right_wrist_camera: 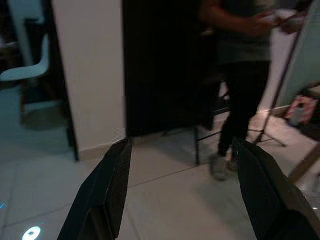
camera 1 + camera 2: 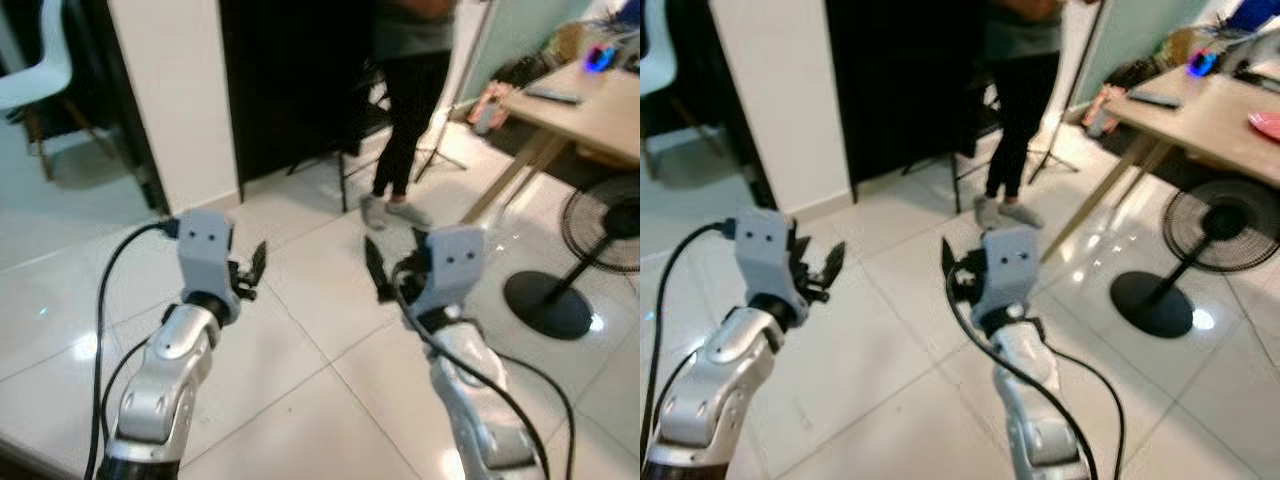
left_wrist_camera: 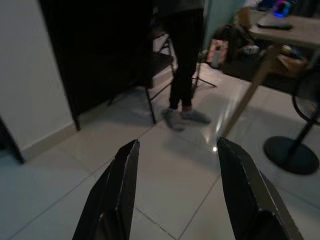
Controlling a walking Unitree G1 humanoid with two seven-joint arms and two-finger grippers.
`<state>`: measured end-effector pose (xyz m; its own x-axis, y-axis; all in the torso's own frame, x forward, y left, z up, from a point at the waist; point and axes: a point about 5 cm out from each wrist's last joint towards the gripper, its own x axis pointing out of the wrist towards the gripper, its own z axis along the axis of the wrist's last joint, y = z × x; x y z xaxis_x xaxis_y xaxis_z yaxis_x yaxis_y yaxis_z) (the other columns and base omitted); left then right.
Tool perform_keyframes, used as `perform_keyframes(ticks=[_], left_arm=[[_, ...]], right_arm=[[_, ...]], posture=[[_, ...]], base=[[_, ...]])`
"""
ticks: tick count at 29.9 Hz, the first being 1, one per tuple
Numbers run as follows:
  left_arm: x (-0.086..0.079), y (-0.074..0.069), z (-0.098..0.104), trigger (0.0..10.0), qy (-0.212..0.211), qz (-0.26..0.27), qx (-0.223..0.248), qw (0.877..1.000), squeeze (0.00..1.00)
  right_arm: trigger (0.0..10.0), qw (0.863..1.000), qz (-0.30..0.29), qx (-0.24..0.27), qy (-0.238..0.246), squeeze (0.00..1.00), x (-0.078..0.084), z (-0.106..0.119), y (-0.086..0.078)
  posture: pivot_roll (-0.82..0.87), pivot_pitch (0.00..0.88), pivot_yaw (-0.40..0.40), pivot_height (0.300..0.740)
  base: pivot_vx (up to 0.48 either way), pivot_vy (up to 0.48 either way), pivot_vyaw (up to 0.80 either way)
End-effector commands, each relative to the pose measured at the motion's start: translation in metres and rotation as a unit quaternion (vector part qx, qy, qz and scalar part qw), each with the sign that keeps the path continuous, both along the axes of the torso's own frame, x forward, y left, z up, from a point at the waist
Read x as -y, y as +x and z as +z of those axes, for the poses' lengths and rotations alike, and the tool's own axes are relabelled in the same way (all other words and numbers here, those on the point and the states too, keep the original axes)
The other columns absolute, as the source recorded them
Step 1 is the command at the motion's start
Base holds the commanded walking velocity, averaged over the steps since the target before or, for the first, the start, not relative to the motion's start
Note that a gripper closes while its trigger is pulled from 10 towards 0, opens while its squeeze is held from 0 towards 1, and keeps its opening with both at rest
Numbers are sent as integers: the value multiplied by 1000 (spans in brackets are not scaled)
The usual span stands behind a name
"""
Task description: Setting the table
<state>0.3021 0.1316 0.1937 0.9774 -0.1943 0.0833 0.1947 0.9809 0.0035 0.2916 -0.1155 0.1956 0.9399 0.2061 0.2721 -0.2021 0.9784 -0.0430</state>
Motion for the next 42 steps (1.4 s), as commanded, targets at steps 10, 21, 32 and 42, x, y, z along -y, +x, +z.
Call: perform_keyframes(ticks=[10,21,32,42], left_arm=[[-2,-1,-5,10000,-3,8,-11,1000,0],[-1,0,-5,10000,-2,9,-12,1000,0],[-2,0,-3,10000,2,13,-1,1000,0],[-2,1,-2,10000,6,16,2,1000,0]], right_arm=[[10000,1000,5,-11,4,0,-3,-5,-1],[10000,1000,5,-13,4,0,-3,-6,-2],[10000,1000,2,-14,4,0,-3,-7,-1],[10000,1000,0,-15,2,0,-3,-8,-2]], posture=[[-64,30,57,740],[-64,34,57,740],[-62,34,55,740],[-63,36,56,740]], base=[[0,0,-800],[0,0,-800],[27,0,-800],[461,0,-122]])
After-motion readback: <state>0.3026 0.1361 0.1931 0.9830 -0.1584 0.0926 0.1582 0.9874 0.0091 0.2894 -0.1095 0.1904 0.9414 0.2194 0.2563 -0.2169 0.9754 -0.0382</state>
